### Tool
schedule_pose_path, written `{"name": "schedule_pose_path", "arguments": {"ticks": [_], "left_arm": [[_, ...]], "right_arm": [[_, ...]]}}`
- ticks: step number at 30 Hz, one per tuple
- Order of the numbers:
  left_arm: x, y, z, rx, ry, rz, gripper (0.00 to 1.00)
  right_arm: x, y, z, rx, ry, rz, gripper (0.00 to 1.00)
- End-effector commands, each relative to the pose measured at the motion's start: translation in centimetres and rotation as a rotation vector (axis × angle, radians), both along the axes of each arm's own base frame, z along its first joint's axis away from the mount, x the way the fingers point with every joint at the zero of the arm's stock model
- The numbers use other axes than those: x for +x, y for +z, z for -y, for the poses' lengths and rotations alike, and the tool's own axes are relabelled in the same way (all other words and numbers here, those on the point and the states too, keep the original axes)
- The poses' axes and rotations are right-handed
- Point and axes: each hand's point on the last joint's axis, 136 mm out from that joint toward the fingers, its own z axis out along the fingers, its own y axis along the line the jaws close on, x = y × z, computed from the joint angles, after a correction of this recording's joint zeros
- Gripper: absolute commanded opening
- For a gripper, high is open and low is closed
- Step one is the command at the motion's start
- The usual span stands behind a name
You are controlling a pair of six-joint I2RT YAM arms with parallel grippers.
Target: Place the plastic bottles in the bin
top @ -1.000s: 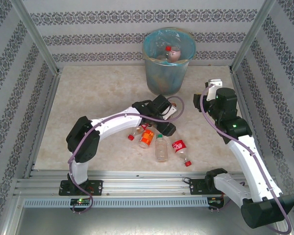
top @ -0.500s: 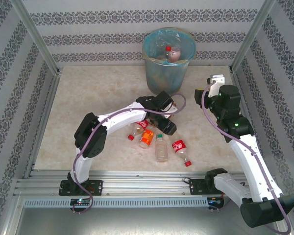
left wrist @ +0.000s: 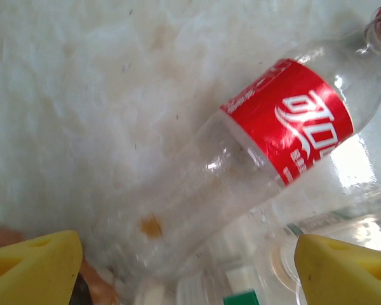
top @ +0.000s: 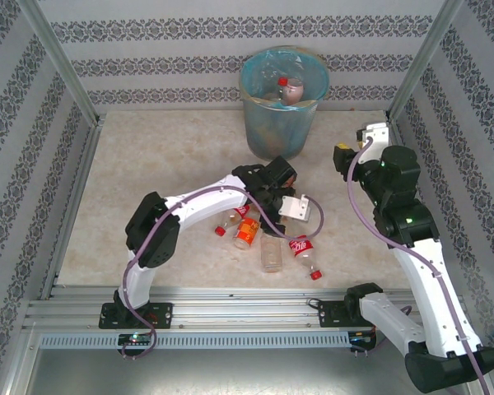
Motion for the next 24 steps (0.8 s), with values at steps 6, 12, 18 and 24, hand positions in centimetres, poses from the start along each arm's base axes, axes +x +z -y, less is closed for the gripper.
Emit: {"name": "schedule_pose_path", "arguments": {"ticks": [6, 12, 18, 24], "left_arm": [[-1.8, -2.0, 4.0, -0.041, -0.259, 0.103, 0.88], [-2.5, -3.7, 5.4, -0.036, -0.310, 0.129, 0.88], [-1.9, -5.2, 6.6, -0.051, -0.291, 0.136, 0.86], [-1.2, -6.9, 7.2, -0.049, -0.273, 0.144, 0.84]], "right_arm": [[-1.6, 3.1, 0.2, -0.016, 0.016, 0.076, 0.51], [-2.3, 3.6, 0.4, -0.021, 0.017, 0.084, 0.51], [-2.5, 4.2, 0.5, -0.048, 0.016, 0.090, 0.52], [-2.5, 4.8, 0.2, -0.045, 0.031, 0.101, 0.52]]}}
